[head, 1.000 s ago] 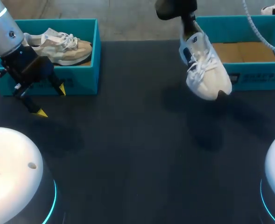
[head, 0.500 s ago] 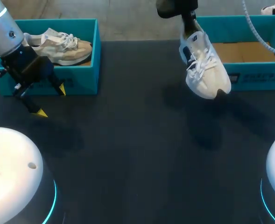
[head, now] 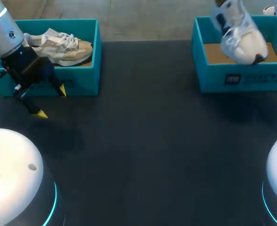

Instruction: Take the shoe out of the shoebox, open the shoe tongue, remove and reinsert the insole, then place the shoe into the shoebox

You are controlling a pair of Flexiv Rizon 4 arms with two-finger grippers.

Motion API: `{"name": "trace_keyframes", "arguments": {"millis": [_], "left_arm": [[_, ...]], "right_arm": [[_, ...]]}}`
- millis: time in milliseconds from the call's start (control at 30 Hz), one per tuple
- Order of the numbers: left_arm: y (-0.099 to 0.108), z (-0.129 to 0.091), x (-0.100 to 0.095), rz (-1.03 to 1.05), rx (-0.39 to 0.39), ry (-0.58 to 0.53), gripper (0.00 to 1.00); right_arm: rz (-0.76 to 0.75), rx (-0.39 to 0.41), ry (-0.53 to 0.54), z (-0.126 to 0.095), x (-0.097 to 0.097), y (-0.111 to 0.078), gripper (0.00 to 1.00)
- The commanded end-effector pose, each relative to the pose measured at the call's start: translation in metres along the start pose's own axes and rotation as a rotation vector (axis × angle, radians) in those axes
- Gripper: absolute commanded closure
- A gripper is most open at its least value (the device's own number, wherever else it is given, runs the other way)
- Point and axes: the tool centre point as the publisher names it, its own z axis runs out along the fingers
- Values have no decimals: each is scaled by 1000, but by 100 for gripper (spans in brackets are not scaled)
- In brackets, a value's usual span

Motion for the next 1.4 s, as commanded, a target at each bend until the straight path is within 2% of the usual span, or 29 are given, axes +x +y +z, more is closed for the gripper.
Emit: {"name": "trace_keyframes", "arguments": {"millis": [33,100,133,200,800,867,1067,1167,1300,1400], "left_arm": [[0,0,1,0,-2,0,0],[0,0,1,0,-2,0,0],[0,0,1,0,-2,0,0],[0,0,1,0,-2,0,0],[0,0,1,0,-2,0,0],[0,0,1,0,-2,0,0],[0,0,1,0,-2,0,0],[0,0,1,0,-2,0,0],[0,0,1,0,-2,0,0],[0,0,1,0,-2,0,0]], "right_arm": [[2,-48,34,22,-28,-28,100],[10,-65,25,28,-35,-36,100],[13,-39,28,31,-39,-40,100],[13,-61,-6,36,-45,-48,100],[13,-61,-6,36,-45,-48,100],[43,-88,-23,41,-49,-59,100],[61,-94,-35,51,-56,-81,100],[87,-58,-7,58,-59,-90,100],[239,-52,9,66,-53,-104,100],[440,13,75,75,-43,-116,100]]}}
